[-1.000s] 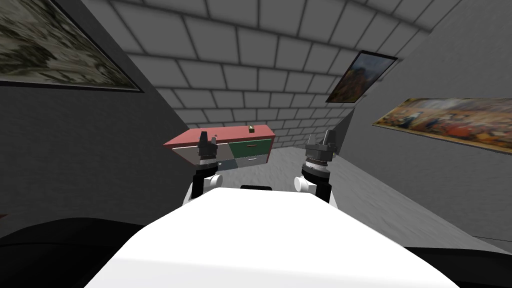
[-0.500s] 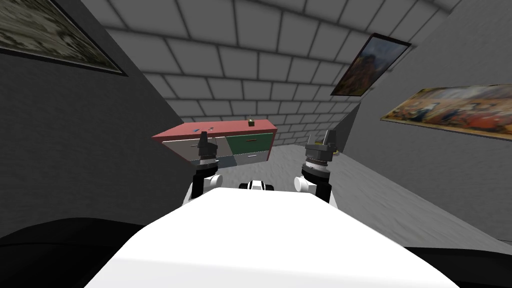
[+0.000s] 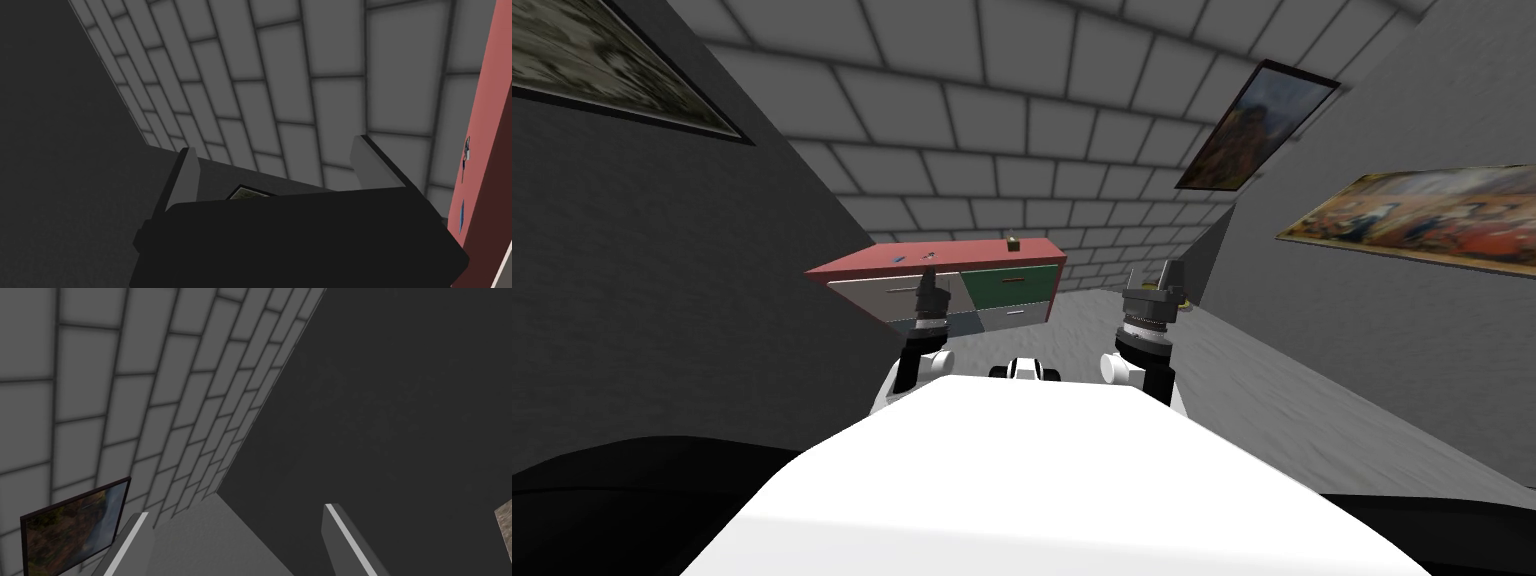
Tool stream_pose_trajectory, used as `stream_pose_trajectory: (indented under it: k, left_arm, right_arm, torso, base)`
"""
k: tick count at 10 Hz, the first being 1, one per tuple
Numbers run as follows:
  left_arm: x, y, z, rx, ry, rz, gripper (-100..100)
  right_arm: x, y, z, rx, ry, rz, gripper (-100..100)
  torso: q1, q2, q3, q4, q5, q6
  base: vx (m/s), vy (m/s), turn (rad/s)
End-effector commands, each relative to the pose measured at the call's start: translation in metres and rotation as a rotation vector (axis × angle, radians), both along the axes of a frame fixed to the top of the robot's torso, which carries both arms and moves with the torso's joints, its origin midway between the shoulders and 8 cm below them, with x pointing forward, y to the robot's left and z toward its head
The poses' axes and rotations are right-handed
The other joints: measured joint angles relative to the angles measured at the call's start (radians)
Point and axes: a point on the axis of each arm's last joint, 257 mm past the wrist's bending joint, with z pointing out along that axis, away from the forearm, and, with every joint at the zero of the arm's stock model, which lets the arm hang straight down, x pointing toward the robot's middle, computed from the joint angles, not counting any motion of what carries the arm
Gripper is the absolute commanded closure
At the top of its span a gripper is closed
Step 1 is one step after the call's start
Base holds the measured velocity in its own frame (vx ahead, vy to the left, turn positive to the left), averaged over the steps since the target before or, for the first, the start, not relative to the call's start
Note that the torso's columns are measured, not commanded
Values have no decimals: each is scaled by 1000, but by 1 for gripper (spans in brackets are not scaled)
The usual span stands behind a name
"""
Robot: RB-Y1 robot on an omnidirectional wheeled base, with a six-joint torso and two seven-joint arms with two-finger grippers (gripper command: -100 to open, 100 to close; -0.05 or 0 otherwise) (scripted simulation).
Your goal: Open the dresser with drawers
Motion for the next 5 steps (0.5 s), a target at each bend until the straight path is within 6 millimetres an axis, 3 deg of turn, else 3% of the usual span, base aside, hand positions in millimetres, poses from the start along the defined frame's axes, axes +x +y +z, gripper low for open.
stream_pose_trajectory:
  k: [1, 5]
  left_arm:
    - [11, 2, -20, 27, 42, -6, -100]
    - [26, 9, -57, 47, 112, -2, -100]
  right_arm:
    - [0, 0, 0, 0, 0, 0, 0]
    - [0, 0, 0, 0, 0, 0, 0]
  torso:
    - [0, 0, 0, 0, 0, 0]
    - [0, 2, 1, 1, 0, 0]
  base:
    - [81, -33, -1]
    - [82, -39, -1]
